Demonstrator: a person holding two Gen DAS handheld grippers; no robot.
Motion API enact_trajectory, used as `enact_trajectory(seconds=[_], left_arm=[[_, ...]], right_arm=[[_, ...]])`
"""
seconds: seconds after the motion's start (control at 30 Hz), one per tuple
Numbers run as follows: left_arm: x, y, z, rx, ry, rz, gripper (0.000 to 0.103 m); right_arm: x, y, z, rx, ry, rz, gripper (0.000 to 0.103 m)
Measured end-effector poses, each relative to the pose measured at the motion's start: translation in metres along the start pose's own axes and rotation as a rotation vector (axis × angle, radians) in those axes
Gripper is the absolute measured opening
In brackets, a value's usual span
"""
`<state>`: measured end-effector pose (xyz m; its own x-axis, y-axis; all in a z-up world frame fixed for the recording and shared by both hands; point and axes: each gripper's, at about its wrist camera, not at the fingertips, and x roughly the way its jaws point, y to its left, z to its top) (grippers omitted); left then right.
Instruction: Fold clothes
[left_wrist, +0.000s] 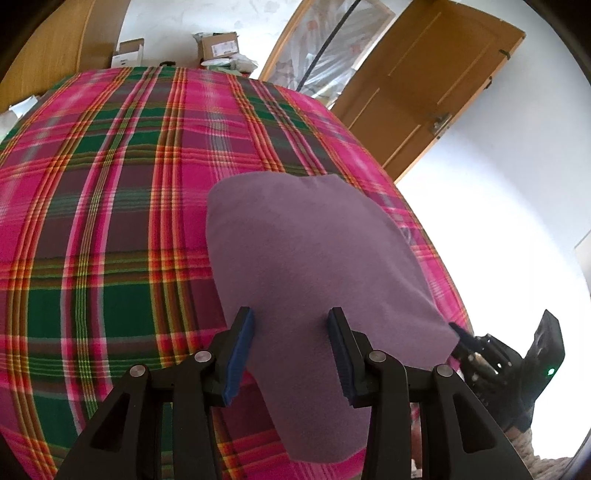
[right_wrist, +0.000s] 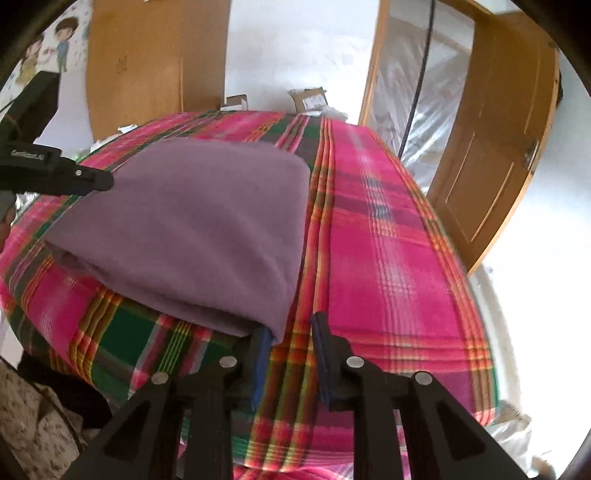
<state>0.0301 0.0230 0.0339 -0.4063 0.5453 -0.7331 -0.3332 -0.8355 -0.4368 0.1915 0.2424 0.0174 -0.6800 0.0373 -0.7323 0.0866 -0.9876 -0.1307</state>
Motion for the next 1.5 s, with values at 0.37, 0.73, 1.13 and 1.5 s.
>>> enact_trajectory(seconds=[0.37,0.73,1.13,1.5], left_arm=[[-0.022,-0.006,0.003,0.029,-0.022,0.010,0.044],[0.012,-0.035,0.023,0.121,0.030,0.061,0.049],[0.026,-0.021,0.014,0.178,-0.006,0.082,0.049],[0.025,-0.018,0.048,0.130,-0.038,0.062,0.050]], right_arm=[[-0.045,-0.028,0.043,0.008,-0.059,0.358,0.024],[0.052,-0.027,0.094,0.101,0.016,0.330,0.034],[0.075,-0.006,0.083,0.079,0.063,0.254,0.041],[0.092,-0.022,0.134,0.132,0.049,0.265,0.041]])
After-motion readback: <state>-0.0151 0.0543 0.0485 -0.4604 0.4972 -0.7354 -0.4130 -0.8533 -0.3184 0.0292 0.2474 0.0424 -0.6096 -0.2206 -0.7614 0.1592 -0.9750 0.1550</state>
